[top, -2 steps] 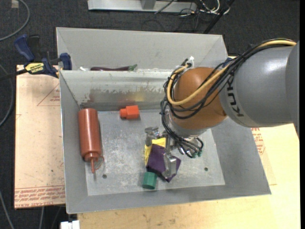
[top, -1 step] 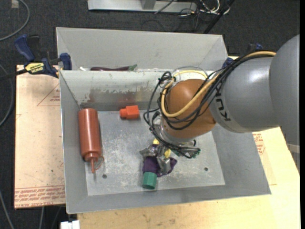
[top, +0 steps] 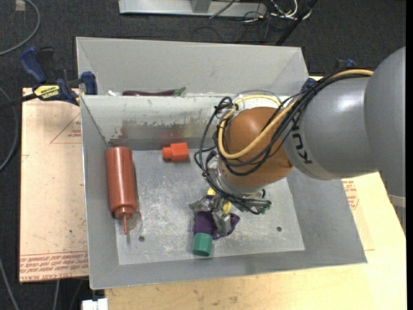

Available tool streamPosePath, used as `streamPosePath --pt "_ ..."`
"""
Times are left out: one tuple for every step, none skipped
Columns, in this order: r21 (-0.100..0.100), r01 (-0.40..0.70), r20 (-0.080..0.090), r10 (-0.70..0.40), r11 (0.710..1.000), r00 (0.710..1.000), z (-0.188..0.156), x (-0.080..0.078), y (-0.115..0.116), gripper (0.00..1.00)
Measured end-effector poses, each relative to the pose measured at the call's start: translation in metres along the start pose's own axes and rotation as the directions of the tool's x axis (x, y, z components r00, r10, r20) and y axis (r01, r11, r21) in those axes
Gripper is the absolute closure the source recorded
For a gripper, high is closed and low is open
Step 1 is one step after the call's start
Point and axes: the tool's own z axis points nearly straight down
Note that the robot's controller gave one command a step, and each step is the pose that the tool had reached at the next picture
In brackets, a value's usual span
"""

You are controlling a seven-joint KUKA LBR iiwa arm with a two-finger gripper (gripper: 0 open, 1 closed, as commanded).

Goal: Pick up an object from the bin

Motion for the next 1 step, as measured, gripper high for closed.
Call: streamPosePath --pt "0.000 -0.105 0.004 0.105 0.994 0.994 -0.1311 0.0007 -0.0072 1.00"
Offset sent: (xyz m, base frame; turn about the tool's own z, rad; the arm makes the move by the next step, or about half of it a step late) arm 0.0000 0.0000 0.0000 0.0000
